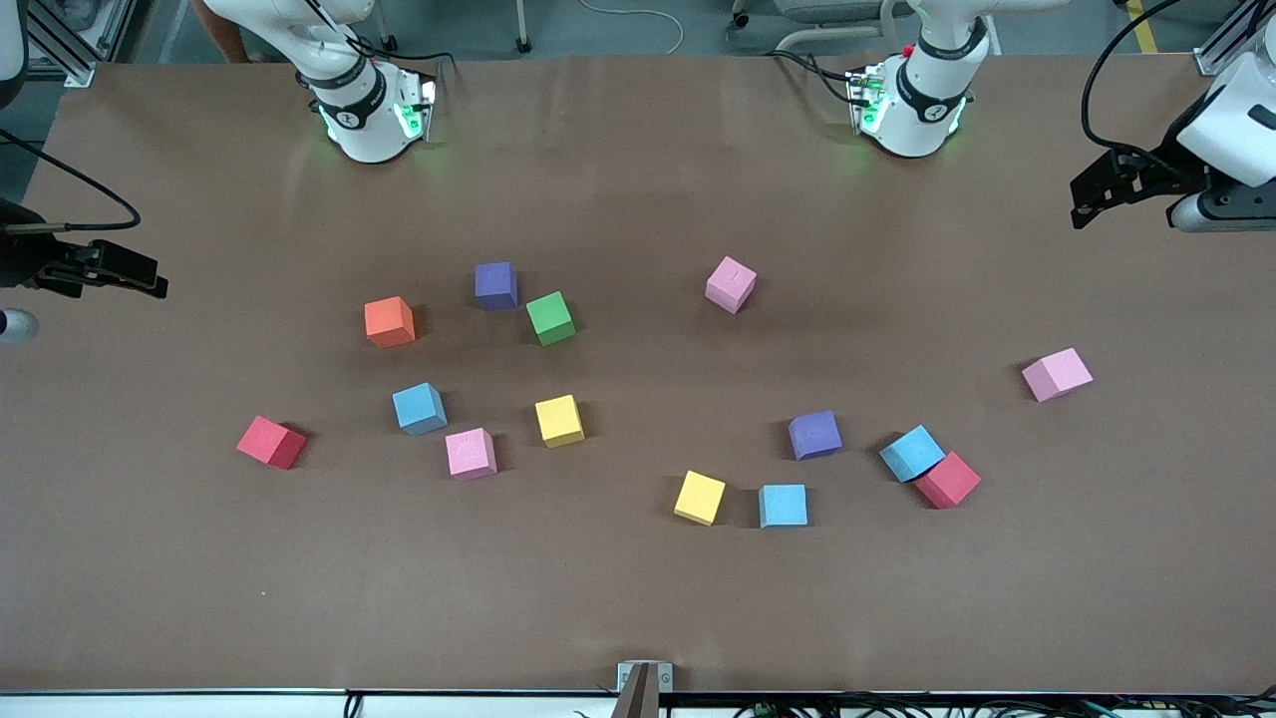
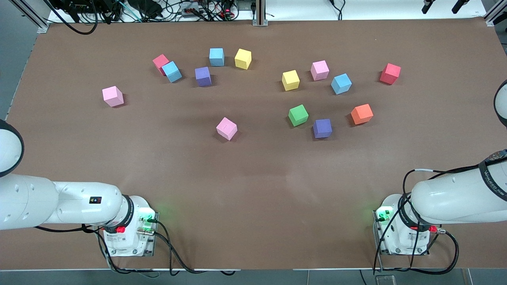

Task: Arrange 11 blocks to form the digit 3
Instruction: 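Reach and grasp the pink cube with the left gripper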

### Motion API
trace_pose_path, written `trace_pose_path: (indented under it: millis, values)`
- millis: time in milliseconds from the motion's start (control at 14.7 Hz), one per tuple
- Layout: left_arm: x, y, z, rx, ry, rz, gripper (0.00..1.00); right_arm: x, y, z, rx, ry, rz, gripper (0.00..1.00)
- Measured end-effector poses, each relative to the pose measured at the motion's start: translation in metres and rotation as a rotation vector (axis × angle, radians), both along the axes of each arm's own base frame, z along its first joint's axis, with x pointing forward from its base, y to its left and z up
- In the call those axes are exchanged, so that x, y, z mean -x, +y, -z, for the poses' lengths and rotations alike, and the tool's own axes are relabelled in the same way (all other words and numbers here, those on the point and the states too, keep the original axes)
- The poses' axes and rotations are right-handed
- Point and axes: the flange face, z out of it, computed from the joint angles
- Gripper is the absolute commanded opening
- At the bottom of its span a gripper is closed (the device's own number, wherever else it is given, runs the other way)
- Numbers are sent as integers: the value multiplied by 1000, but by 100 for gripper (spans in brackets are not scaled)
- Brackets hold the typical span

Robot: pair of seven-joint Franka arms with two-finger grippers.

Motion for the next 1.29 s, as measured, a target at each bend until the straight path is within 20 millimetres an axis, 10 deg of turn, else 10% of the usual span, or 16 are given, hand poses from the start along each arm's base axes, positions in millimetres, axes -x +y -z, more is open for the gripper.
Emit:
trace_pose_path:
  millis: [681,1295]
  values:
    - [-2,-5,6,32,19,4,100,11,1,-4,6,8,5,100]
    - [-23,-116,124,71,59,-54,100,68,-1,-24,-3,-69,9,100]
